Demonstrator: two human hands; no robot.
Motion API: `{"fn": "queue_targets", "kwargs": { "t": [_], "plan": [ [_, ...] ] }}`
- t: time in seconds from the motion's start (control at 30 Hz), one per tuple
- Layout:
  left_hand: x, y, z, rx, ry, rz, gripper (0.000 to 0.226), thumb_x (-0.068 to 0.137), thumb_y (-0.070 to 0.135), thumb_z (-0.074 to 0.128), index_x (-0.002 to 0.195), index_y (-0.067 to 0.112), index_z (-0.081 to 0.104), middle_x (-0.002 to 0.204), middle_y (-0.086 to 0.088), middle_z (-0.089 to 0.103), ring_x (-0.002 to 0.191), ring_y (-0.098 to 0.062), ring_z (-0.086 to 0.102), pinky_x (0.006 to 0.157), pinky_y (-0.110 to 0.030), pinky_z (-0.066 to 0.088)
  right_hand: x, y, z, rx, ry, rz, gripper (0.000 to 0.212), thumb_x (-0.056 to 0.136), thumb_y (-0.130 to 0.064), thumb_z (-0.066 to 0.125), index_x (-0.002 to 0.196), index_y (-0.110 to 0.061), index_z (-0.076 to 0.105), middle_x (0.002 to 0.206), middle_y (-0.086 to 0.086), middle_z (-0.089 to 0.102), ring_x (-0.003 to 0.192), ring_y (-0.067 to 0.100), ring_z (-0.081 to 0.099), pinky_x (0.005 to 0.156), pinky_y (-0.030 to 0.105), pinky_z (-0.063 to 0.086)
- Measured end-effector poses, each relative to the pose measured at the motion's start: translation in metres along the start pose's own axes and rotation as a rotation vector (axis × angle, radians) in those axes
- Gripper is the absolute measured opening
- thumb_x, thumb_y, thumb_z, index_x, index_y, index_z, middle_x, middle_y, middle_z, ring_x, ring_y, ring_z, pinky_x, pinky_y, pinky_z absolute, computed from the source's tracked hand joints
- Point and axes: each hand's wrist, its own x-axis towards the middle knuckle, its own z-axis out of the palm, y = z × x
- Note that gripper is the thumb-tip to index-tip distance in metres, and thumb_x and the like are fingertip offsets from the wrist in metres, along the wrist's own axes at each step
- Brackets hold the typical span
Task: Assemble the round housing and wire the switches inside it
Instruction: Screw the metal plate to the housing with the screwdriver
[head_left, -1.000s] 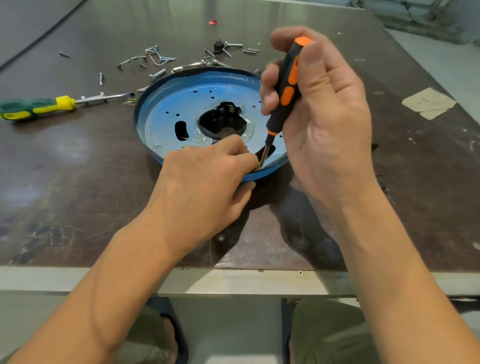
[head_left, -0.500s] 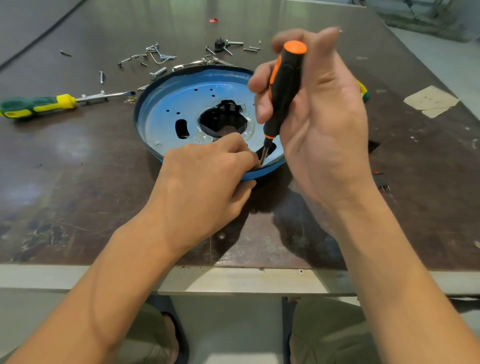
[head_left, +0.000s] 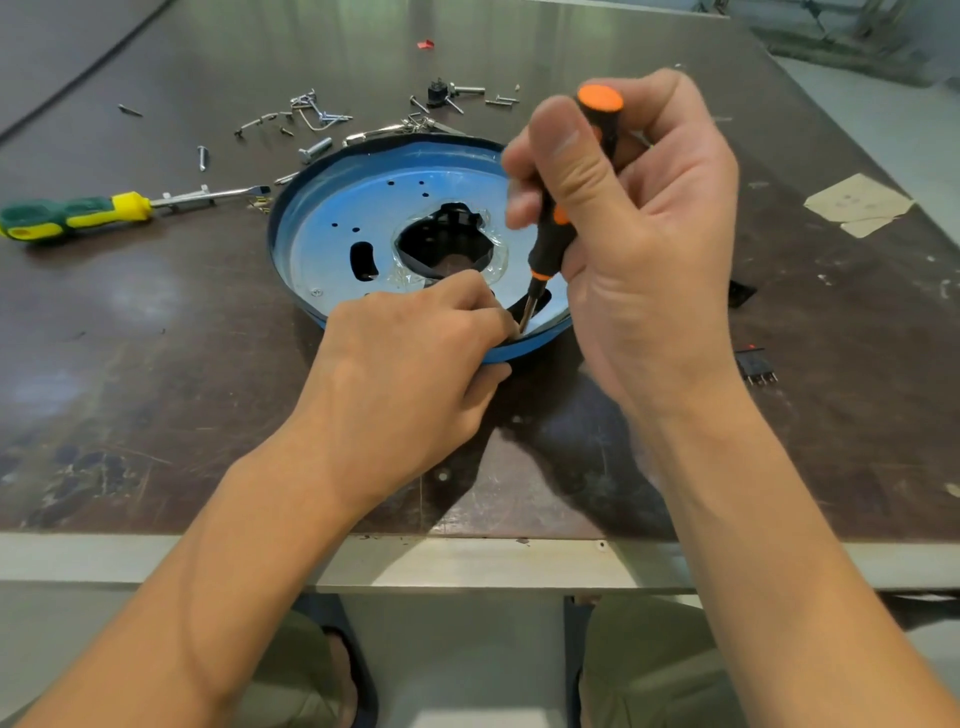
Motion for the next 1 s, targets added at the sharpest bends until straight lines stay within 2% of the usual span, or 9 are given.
{"fn": "queue_targets", "kwargs": {
  "t": [0.1, 0.2, 0.27, 0.5, 0.63, 0.73, 0.87, 0.93, 1.0],
  "plan": [
    [0.000, 0.000, 0.000, 0.004, -0.003, 0.008, 0.028, 0.091, 0.044, 0.059, 0.114, 0.031, 0.067, 0.115, 0.013, 0.061, 0.082, -0.018, 0.066, 0.059, -0.037, 0.054, 0.003, 0.001, -0.005, 0.006, -0.036, 0.040, 0.004, 0.102, -0.011, 0.047, 0.100, -0.008, 0.048, 0.080, 0.012, 0.058, 0.062, 0.021, 0.050, 0.062, 0.032, 0.043],
    [0.000, 0.000, 0.001, 0.000, 0.004, 0.003, 0.026, 0.091, 0.043, 0.060, 0.111, 0.030, 0.068, 0.114, 0.013, 0.061, 0.082, -0.018, 0.066, 0.059, -0.037, 0.054, 0.002, 0.001, -0.008, 0.074, -0.067, 0.073, 0.029, 0.108, -0.016, 0.027, 0.113, -0.003, 0.052, 0.084, 0.009, 0.061, 0.070, 0.022, 0.050, 0.066, 0.035, 0.042],
    [0.000, 0.000, 0.001, 0.000, 0.005, 0.000, 0.025, 0.090, 0.043, 0.060, 0.110, 0.030, 0.068, 0.113, 0.013, 0.061, 0.082, -0.019, 0.065, 0.059, -0.037, 0.054, 0.002, 0.000, -0.009, 0.065, -0.066, 0.086, 0.031, 0.109, -0.013, 0.028, 0.113, 0.000, 0.056, 0.086, 0.003, 0.064, 0.075, 0.021, 0.053, 0.067, 0.033, 0.046],
    [0.000, 0.001, 0.000, -0.015, 0.013, -0.007, 0.027, 0.090, 0.042, 0.062, 0.112, 0.029, 0.071, 0.112, 0.014, 0.063, 0.081, -0.018, 0.067, 0.058, -0.035, 0.054, 0.003, 0.000, -0.007, 0.029, -0.081, 0.076, 0.022, 0.105, -0.009, 0.040, 0.108, 0.003, 0.058, 0.091, 0.013, 0.065, 0.079, 0.024, 0.065, 0.075, 0.036, 0.052],
    [0.001, 0.001, -0.001, -0.013, 0.007, 0.001, 0.026, 0.089, 0.042, 0.063, 0.110, 0.028, 0.071, 0.111, 0.013, 0.064, 0.080, -0.017, 0.066, 0.056, -0.033, 0.053, 0.003, 0.000, -0.009, 0.053, -0.006, 0.034, 0.001, 0.098, -0.003, 0.053, 0.098, -0.002, 0.053, 0.081, 0.010, 0.064, 0.072, 0.026, 0.066, 0.067, 0.038, 0.051],
    [0.001, 0.001, 0.000, 0.003, 0.001, 0.005, 0.024, 0.088, 0.042, 0.064, 0.107, 0.028, 0.071, 0.110, 0.013, 0.064, 0.078, -0.017, 0.066, 0.053, -0.029, 0.048, 0.003, 0.000, -0.013, 0.058, 0.033, 0.028, 0.013, 0.095, 0.000, 0.058, 0.095, -0.006, 0.047, 0.078, 0.010, 0.063, 0.067, 0.025, 0.064, 0.063, 0.035, 0.051],
    [0.001, 0.001, -0.001, -0.003, 0.004, -0.005, 0.023, 0.088, 0.042, 0.064, 0.107, 0.030, 0.070, 0.109, 0.013, 0.064, 0.077, -0.018, 0.066, 0.051, -0.027, 0.044, 0.003, 0.002, -0.011, 0.033, -0.039, 0.065, 0.003, 0.101, -0.011, 0.048, 0.102, -0.010, 0.046, 0.078, 0.008, 0.055, 0.065, 0.018, 0.051, 0.060, 0.032, 0.042],
    [0.001, 0.000, 0.000, 0.001, 0.006, -0.001, 0.024, 0.088, 0.042, 0.064, 0.107, 0.029, 0.070, 0.110, 0.013, 0.064, 0.078, -0.018, 0.066, 0.052, -0.028, 0.046, 0.002, 0.001, -0.011, 0.036, -0.084, 0.059, 0.020, 0.106, -0.017, 0.034, 0.112, -0.007, 0.050, 0.082, 0.010, 0.057, 0.070, 0.020, 0.049, 0.062, 0.035, 0.040],
    [0.001, 0.000, 0.001, 0.000, 0.011, -0.002, 0.025, 0.089, 0.043, 0.062, 0.110, 0.030, 0.069, 0.111, 0.013, 0.063, 0.080, -0.018, 0.066, 0.054, -0.032, 0.051, 0.003, 0.002, -0.014, 0.029, -0.117, 0.050, 0.025, 0.108, -0.012, 0.032, 0.119, -0.002, 0.051, 0.089, 0.013, 0.061, 0.079, 0.024, 0.051, 0.067, 0.038, 0.042]
  ]
}}
